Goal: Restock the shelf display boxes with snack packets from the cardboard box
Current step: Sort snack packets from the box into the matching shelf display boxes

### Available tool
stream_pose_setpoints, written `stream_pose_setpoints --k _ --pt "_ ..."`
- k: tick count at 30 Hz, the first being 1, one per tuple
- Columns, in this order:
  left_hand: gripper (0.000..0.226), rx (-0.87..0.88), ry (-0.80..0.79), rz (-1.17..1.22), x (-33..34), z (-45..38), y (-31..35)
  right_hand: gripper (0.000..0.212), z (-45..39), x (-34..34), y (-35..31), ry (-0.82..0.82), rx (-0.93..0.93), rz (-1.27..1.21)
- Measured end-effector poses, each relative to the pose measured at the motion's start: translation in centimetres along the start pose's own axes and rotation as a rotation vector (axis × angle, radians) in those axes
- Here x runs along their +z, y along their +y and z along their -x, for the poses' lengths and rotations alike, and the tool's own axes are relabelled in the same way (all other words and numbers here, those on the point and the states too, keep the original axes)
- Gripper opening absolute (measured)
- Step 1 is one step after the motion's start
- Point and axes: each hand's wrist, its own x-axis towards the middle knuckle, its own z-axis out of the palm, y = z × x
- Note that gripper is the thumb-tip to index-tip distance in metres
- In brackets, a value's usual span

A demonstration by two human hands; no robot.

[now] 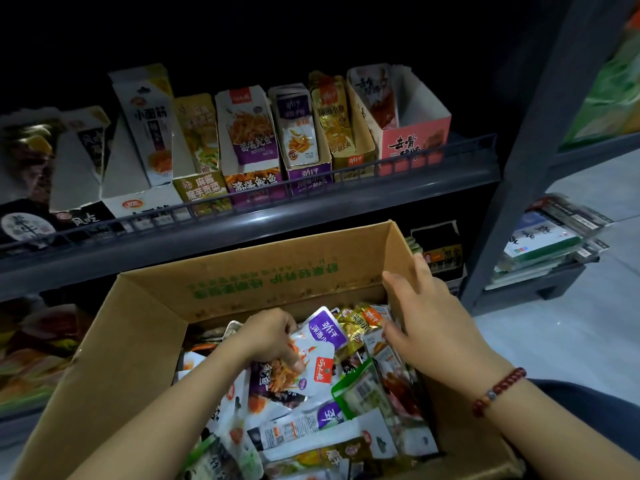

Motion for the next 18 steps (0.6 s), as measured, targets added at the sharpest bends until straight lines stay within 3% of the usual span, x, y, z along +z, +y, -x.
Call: stream_pose_setpoints --k 3,6,8,11,14,18 --pt "0.029 -0.008 0.028 0.118 -1.1 1.7 0.5 0.065 0.0 0.0 0.0 0.005 -0.001 -0.024" --pt "0.019 -0.023 0.145 0.440 -2.6 3.5 1.2 0.066 0.0 0.0 0.1 0.024 -0.003 -0.027" --pt "0.021 -0.043 0.212 0.729 -3.2 4.7 1.8 0.066 0.0 0.0 0.2 0.038 -0.009 -0.019" --pt "0.045 -0.052 0.200 1.173 -3.0 6.5 3.5 0.065 -0.1 -0.4 0.0 0.071 -0.043 -0.082" --pt "0.050 -0.029 0.181 1.446 -2.5 7.9 5.3 0.067 -0.3 -0.8 -0.8 0.112 -0.119 -0.288" --pt "0.049 0.018 0.172 1.638 -1.7 9.3 6.9 0.035 -0.5 -1.3 -2.1 0.017 -0.139 -0.784"
